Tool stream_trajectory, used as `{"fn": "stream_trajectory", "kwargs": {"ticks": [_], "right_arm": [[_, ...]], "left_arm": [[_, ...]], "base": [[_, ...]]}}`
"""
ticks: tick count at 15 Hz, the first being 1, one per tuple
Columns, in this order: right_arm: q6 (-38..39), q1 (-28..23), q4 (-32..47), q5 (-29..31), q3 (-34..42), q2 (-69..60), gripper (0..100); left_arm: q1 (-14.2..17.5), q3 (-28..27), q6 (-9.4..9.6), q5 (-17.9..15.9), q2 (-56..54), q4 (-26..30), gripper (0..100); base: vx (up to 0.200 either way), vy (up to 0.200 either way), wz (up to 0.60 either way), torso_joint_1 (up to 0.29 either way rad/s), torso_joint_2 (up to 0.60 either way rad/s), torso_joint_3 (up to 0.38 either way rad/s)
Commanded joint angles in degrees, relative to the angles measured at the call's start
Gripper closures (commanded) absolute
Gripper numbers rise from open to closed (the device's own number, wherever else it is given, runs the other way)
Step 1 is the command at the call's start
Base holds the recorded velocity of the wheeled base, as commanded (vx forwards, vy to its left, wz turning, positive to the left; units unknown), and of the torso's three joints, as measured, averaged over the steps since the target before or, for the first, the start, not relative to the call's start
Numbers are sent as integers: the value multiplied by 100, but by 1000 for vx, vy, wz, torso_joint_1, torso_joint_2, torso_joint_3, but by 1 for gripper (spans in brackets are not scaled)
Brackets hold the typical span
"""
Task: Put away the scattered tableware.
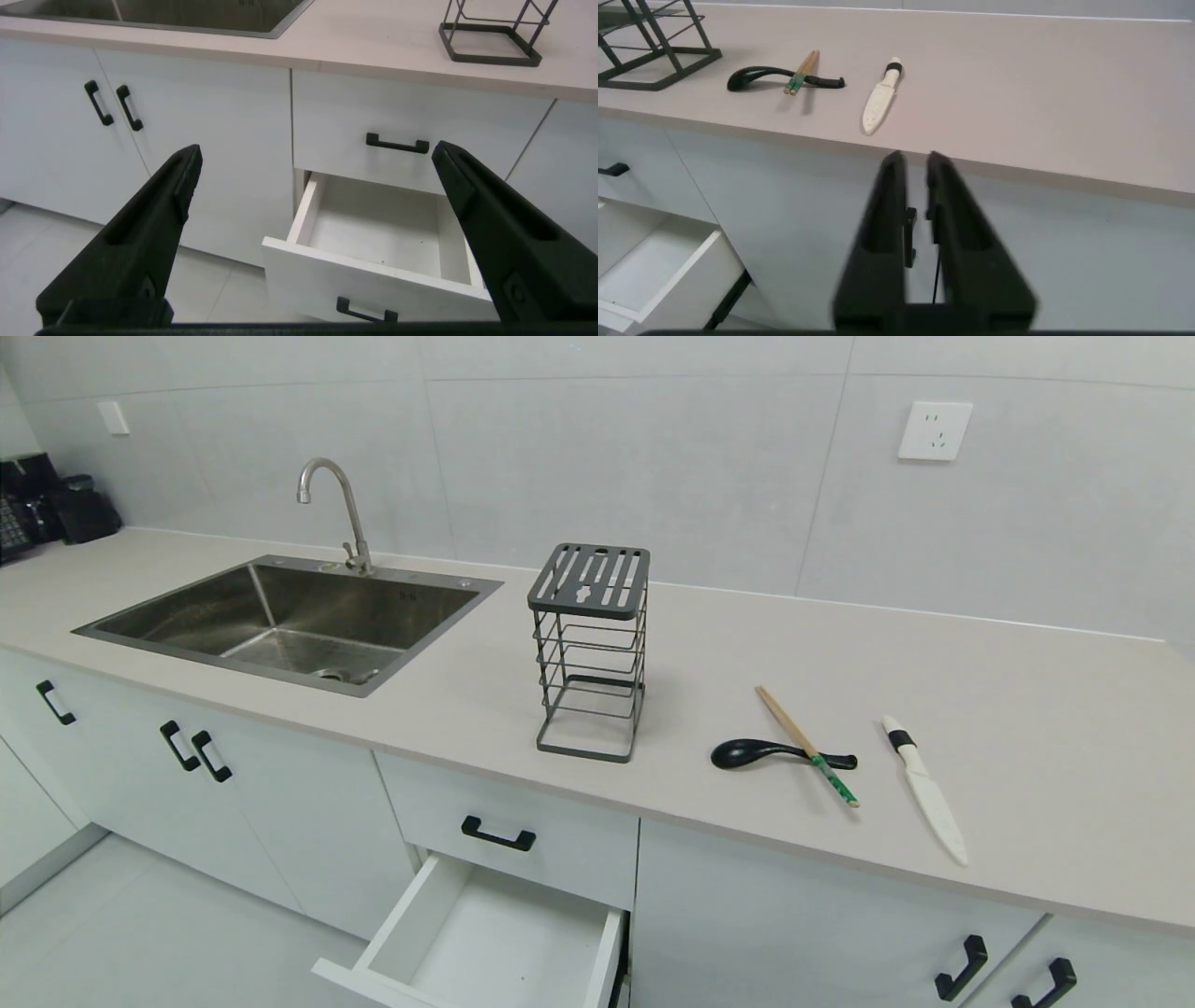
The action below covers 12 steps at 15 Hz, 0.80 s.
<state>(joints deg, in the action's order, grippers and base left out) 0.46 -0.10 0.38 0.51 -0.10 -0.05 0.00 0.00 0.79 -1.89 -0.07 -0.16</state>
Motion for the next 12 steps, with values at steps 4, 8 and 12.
{"fn": "stream_trajectory", "kwargs": {"ticks": [4,8,12], "right_arm": [[50,1,24,-7,-8,5,0],[129,1,-328,-42,1,5,0],[244,36,-934,-596,-904,901,0]], "left_arm": [[0,0,0,-4,7,-2,0],[0,0,0,4,7,-2,0],[0,0,0,-4,7,-2,0]], "base": [[0,0,0,0,0,0],[0,0,0,0,0,0],[0,0,0,0,0,0]]}}
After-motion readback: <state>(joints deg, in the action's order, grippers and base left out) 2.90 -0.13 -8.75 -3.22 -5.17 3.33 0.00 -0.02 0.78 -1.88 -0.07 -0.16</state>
